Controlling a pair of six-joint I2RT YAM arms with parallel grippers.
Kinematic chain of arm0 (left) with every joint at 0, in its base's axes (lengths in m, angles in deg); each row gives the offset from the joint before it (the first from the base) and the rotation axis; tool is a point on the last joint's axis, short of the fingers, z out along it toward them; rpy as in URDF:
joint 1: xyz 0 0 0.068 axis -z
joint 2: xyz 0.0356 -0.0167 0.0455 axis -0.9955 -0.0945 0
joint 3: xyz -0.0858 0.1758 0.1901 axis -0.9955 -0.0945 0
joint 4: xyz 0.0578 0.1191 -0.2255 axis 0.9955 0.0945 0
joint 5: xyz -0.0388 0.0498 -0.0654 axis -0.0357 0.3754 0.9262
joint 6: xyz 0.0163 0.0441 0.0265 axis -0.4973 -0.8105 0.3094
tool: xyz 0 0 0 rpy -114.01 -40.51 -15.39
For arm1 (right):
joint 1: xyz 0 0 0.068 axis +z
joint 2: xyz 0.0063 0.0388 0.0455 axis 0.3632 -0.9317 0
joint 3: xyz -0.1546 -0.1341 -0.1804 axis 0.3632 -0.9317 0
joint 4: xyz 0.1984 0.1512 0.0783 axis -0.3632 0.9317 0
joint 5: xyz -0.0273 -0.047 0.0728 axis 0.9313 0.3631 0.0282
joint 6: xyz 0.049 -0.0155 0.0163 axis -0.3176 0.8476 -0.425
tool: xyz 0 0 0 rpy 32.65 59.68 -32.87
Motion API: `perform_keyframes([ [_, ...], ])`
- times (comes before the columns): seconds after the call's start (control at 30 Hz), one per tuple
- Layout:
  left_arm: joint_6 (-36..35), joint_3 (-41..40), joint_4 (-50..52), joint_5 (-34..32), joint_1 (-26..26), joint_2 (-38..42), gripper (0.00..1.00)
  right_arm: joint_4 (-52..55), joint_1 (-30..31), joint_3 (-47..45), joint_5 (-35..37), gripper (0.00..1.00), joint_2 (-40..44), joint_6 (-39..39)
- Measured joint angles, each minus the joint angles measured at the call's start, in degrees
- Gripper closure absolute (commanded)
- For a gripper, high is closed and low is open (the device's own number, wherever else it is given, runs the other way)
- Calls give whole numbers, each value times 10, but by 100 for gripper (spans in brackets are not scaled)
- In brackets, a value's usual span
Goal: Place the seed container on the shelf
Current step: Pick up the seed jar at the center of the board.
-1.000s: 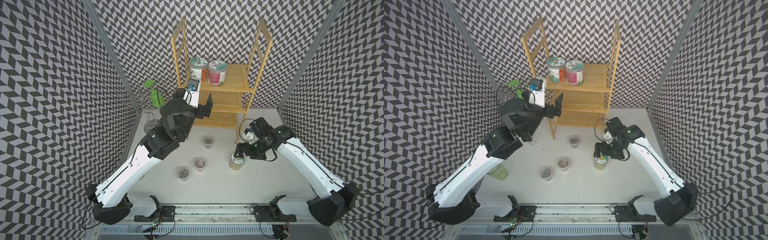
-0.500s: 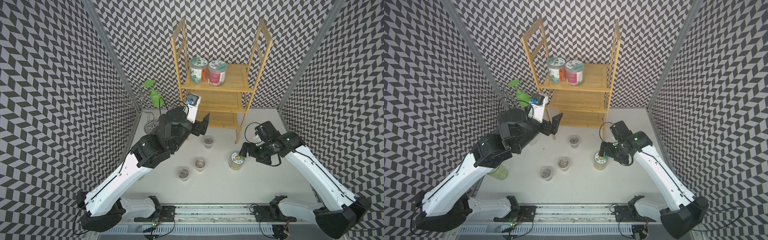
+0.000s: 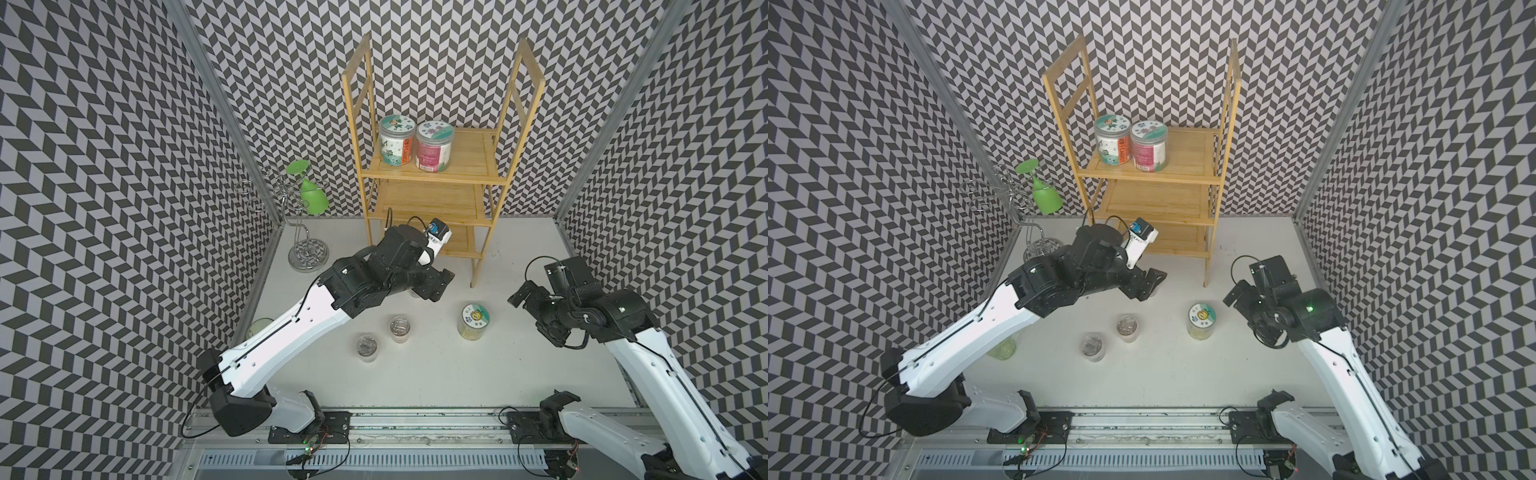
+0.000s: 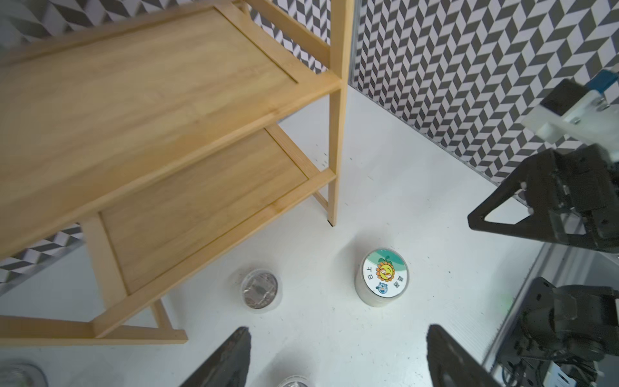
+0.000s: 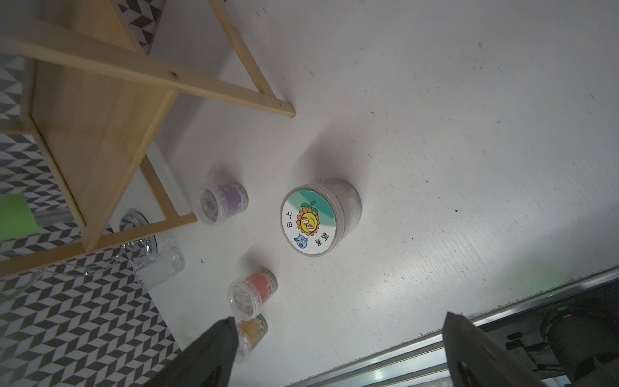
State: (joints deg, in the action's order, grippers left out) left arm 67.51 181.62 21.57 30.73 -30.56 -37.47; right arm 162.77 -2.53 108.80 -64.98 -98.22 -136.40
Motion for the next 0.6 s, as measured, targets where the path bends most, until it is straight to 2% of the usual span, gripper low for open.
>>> perform_keyframes([
  [0.1, 15, 57, 40, 26, 0, -54, 24, 3, -7, -21, 10, 1, 25, -46],
  [0.23, 36, 188, 105, 42, 5, -155, 23, 8, -14, -36, 21, 1, 43, -87],
  [0.47, 69, 295, 187, 45, 26, -261, 17, 8, -17, -44, 46, 1, 80, -134],
  [0.6, 87, 327, 212, 38, 42, -312, 13, 10, -20, -46, 58, 0, 91, -141],
])
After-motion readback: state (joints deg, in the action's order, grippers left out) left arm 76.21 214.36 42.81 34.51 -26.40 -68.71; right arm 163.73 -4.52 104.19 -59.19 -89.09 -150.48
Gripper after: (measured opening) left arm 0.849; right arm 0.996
